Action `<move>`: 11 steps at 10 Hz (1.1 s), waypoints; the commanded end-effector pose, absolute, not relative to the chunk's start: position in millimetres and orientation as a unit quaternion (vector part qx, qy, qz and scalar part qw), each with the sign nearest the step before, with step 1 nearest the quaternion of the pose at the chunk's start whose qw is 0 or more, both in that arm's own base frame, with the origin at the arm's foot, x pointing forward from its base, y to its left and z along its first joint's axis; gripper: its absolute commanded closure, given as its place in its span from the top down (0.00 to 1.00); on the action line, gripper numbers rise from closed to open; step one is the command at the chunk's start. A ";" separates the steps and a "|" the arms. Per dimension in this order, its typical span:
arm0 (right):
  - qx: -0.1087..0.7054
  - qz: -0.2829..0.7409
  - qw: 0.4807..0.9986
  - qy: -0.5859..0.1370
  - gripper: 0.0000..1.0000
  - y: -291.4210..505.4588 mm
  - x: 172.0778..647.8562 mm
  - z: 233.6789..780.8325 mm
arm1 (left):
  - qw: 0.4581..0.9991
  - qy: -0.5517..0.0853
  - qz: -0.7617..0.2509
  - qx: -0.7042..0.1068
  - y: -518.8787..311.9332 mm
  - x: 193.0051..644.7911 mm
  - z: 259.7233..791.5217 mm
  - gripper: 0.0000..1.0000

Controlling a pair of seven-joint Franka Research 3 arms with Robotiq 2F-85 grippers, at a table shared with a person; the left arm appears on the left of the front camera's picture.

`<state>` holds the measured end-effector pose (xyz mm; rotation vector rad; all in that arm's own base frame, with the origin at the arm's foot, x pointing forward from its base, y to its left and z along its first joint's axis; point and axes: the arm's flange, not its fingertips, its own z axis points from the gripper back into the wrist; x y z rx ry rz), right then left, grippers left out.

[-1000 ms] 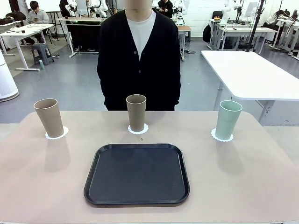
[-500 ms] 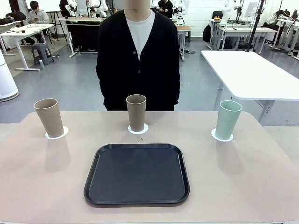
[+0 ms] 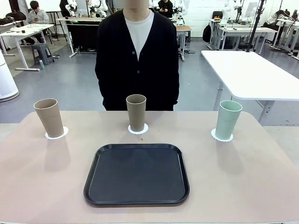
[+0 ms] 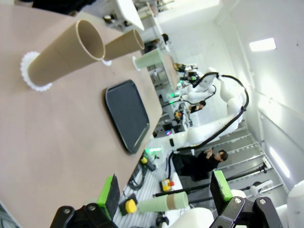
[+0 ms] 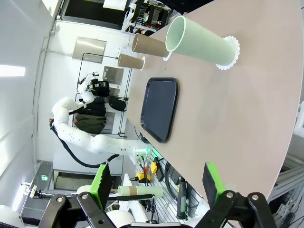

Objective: Place coasters on the table and set cups on them.
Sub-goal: Take one Reusable plastic cup from the Flat Tray and place it on a coaster set by the human.

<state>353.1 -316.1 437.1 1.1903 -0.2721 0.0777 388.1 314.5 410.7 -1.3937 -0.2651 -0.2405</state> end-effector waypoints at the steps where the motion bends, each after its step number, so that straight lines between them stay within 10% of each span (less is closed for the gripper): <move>1: 0.555 0.033 0.821 -0.129 1.00 -317.2 353.4 437.5 | 0.756 -0.117 -0.105 -0.636 314.7 387.8 412.5 1.00; 11: 0.555 0.033 0.821 -0.129 1.00 -317.2 353.4 437.5 | 0.756 -0.117 -0.105 -0.636 314.7 387.8 412.5 1.00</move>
